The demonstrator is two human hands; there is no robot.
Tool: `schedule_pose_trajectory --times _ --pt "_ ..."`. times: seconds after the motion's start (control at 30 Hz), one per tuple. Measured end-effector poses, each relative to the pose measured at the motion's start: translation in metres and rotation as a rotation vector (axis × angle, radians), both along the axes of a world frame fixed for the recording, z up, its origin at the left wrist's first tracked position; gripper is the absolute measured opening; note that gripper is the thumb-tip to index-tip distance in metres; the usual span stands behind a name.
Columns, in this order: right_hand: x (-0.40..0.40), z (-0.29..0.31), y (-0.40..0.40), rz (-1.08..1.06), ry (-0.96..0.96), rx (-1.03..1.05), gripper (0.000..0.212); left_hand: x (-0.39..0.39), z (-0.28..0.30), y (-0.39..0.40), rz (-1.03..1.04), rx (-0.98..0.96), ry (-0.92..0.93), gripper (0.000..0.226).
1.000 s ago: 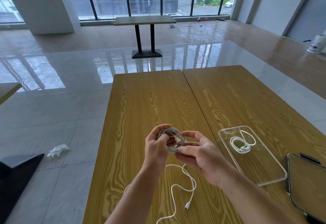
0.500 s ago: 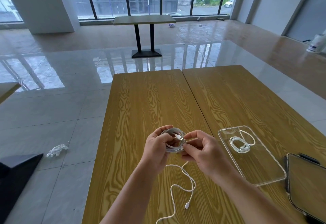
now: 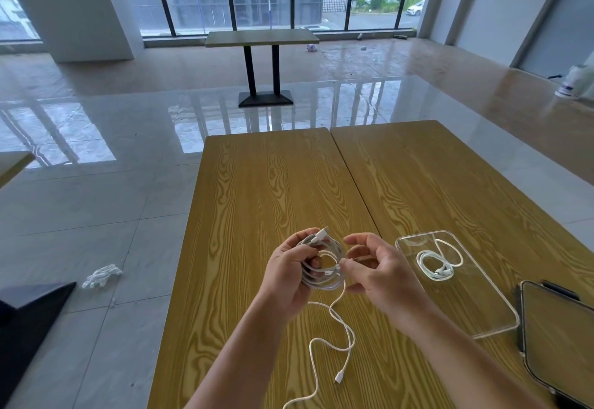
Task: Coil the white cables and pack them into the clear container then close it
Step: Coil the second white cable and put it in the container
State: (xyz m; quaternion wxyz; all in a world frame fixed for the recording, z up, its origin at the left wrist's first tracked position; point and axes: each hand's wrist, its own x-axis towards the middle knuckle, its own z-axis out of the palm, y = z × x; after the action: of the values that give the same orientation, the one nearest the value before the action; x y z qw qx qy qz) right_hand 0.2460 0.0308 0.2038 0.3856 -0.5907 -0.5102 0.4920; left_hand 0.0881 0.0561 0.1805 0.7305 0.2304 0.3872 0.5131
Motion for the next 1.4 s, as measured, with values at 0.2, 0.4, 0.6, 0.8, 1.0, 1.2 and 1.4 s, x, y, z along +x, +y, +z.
schedule_pose_trajectory --times 0.2,0.4,0.6,0.8,1.0,1.2,1.4 --pt "-0.005 0.000 -0.003 0.043 0.155 -0.048 0.016 0.002 -0.007 -0.003 0.046 0.046 0.044 0.023" --pt "-0.004 -0.002 -0.002 0.007 0.202 -0.053 0.014 0.002 -0.011 -0.006 0.095 0.196 0.292 0.020" --pt "-0.002 -0.008 -0.001 -0.014 0.189 -0.060 0.011 0.001 -0.009 -0.008 0.071 0.289 0.416 0.024" --pt "-0.001 -0.011 -0.002 0.041 0.029 0.030 0.002 0.000 -0.012 -0.003 0.027 0.273 0.528 0.018" --pt "0.003 -0.015 -0.003 0.172 -0.182 0.140 0.005 0.000 -0.012 0.003 0.017 0.154 0.541 0.022" --pt "0.004 -0.027 -0.005 0.266 -0.458 0.301 0.015 0.000 -0.012 0.005 0.073 0.063 0.328 0.022" --pt "0.004 -0.037 -0.005 0.302 -0.484 0.370 0.016 -0.003 -0.010 0.010 0.207 -0.035 0.114 0.015"
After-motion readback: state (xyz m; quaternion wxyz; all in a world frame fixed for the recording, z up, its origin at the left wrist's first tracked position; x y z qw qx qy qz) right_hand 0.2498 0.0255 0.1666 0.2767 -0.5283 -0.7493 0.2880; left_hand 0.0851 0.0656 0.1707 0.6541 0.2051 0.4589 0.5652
